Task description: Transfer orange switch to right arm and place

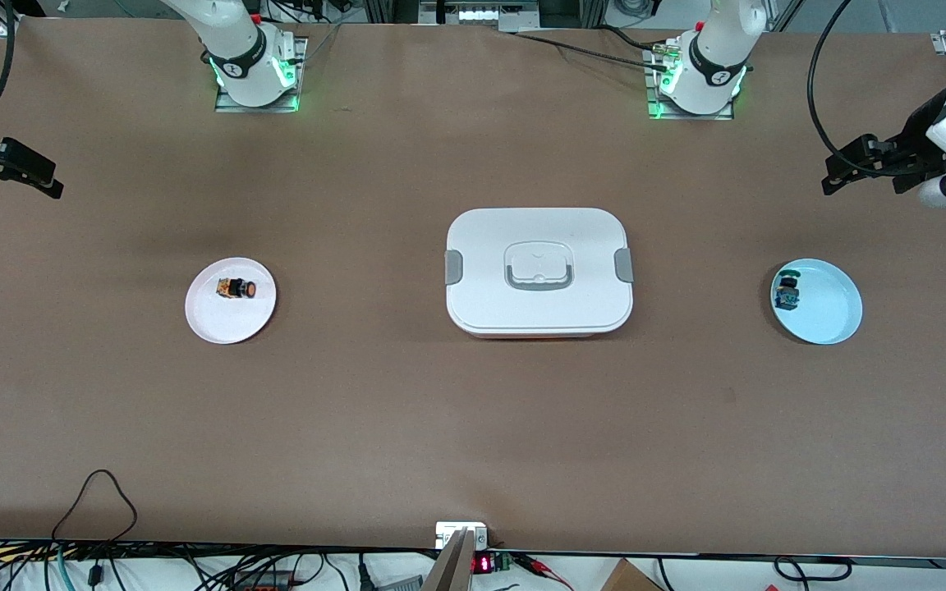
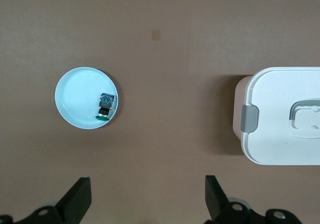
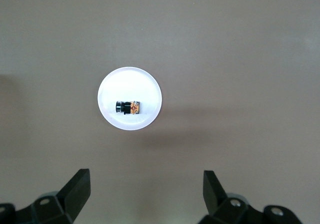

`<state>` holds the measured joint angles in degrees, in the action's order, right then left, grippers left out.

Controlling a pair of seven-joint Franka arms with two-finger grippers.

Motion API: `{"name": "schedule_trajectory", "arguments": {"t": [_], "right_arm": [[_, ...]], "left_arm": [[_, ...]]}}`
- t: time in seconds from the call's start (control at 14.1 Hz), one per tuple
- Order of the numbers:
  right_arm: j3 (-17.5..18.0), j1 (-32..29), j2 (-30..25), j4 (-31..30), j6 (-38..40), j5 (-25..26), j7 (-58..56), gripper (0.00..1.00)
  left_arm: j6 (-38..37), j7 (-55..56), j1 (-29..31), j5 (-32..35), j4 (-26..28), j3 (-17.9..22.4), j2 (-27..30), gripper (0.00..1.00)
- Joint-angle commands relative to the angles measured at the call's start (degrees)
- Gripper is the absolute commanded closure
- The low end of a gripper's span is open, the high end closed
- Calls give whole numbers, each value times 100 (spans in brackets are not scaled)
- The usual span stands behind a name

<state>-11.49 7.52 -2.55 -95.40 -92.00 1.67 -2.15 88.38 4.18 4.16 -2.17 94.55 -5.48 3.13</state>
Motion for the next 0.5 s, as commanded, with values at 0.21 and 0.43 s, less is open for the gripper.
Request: {"name": "schedule_trajectory", "arguments": {"t": [0.21,0.43], "right_arm": [[-2,4,-17,110,148,-26,-5,0],[6,4,-26,136,183,-26,-5,0]], "left_arm": [[-57,65,15,59,-95,-32,-58,0],[-57,65,15,59,-95,-23,-58,0]]}}
